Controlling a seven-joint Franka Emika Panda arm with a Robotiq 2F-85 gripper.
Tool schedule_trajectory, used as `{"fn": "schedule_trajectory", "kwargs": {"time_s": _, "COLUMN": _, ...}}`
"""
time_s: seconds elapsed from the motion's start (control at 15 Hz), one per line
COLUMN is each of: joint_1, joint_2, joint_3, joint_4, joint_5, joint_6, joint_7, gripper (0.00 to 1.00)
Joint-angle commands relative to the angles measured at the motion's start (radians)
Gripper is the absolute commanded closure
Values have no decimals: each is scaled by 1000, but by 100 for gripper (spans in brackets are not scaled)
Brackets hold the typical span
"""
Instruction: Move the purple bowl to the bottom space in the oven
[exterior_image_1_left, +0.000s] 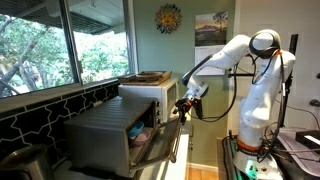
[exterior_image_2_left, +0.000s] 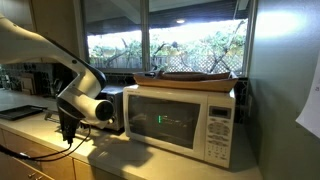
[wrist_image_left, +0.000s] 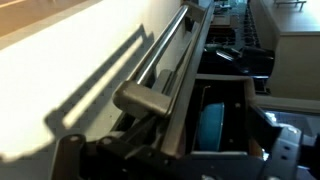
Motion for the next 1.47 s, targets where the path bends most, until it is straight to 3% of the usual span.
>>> {"fn": "schedule_trajectory", "kwargs": {"time_s": 0.0, "joint_1": -37, "joint_2": -37, "joint_3": 19, "joint_4": -22, "joint_5": 92, "joint_6": -71, "joint_7": -61, "gripper": 0}}
{"fn": "schedule_trajectory", "kwargs": {"time_s": 0.87, "joint_1": -49, "joint_2": -132, "joint_3": 168, "joint_4": -4, "joint_5": 433, "joint_6": 112, "joint_7": -87, "gripper": 0}}
{"fn": "schedule_trajectory", "kwargs": {"time_s": 1.4, "joint_1": -43, "joint_2": -148, "joint_3": 241, "joint_4": 22, "joint_5": 578, "joint_6": 244, "joint_7": -83, "gripper": 0}}
